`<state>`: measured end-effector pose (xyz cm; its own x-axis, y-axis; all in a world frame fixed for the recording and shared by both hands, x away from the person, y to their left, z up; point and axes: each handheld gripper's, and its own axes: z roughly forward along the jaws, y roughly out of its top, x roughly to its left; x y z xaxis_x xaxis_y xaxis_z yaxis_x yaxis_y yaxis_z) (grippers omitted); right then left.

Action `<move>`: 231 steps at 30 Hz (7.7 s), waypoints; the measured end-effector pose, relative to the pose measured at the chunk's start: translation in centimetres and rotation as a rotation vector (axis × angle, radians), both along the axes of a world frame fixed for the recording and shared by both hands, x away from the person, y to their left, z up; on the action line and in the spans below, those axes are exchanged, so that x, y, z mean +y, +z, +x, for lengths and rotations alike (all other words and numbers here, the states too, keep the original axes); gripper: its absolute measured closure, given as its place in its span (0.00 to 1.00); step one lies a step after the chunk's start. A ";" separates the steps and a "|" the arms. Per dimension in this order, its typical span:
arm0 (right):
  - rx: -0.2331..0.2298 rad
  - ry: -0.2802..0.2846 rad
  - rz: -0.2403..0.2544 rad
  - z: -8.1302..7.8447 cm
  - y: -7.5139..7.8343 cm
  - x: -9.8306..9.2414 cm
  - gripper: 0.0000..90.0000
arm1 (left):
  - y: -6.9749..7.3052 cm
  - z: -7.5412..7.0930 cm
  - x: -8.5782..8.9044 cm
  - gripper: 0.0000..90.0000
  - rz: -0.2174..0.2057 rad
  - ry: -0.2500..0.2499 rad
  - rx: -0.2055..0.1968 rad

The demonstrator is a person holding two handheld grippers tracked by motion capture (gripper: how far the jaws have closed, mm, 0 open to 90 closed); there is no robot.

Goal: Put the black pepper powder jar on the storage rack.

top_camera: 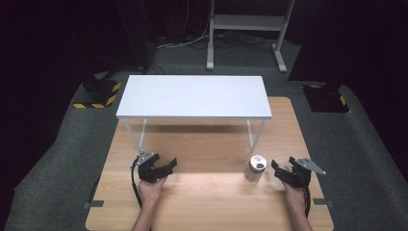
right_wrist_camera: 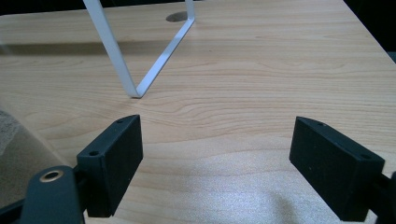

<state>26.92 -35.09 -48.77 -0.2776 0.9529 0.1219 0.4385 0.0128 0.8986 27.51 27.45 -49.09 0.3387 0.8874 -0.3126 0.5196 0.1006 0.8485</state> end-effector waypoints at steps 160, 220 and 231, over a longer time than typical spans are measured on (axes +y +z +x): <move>-0.069 0.698 -0.200 7.2 16.8 6.9 0.34 | 0.1 0.1 -0.3 0.12 0.008 0.013 0.007; -0.023 0.564 -0.167 19.2 24.1 14.7 0.34 | -0.1 0.1 -0.4 0.12 -0.010 0.022 0.010; -0.010 0.573 -0.156 19.7 23.9 14.9 0.34 | -0.1 0.1 -0.4 0.12 -0.010 0.021 0.009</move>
